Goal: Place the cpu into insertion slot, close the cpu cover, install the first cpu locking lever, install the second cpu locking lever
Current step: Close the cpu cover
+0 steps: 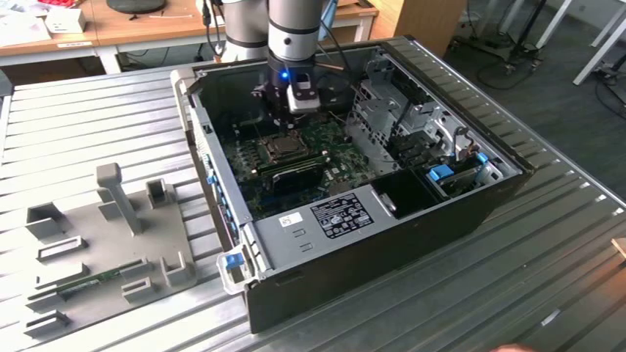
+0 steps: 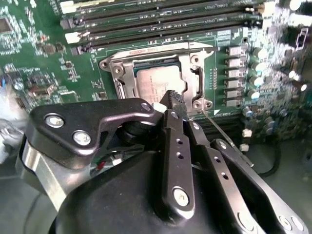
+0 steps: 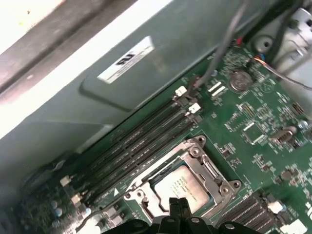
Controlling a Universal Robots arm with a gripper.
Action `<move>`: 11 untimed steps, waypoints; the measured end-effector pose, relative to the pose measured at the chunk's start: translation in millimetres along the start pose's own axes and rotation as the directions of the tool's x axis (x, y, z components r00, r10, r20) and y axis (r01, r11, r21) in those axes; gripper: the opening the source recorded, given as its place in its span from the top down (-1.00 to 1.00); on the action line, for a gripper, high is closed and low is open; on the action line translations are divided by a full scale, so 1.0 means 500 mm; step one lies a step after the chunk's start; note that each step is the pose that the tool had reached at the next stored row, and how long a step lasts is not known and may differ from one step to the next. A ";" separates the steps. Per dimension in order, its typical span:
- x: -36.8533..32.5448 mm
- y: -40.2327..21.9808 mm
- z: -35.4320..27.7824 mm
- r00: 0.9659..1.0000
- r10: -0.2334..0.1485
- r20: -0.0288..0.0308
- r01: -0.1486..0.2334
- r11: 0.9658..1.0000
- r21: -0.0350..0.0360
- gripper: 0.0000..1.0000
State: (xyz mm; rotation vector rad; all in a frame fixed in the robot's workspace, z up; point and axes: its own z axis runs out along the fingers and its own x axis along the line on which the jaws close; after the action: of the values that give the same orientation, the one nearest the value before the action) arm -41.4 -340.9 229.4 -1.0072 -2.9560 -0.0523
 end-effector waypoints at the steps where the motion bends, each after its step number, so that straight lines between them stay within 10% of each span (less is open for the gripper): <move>1: 0.000 0.000 0.000 1.000 -0.018 0.000 0.018 1.000 0.000 0.80; 6: 0.000 0.000 0.001 0.994 -0.109 -0.003 0.109 0.994 0.003 0.80; 11: 0.000 0.000 0.003 0.980 -0.198 -0.006 0.198 0.980 0.005 0.80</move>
State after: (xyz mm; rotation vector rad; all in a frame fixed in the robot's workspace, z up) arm -41.4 -340.9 227.9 -0.7074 -3.0385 -0.0494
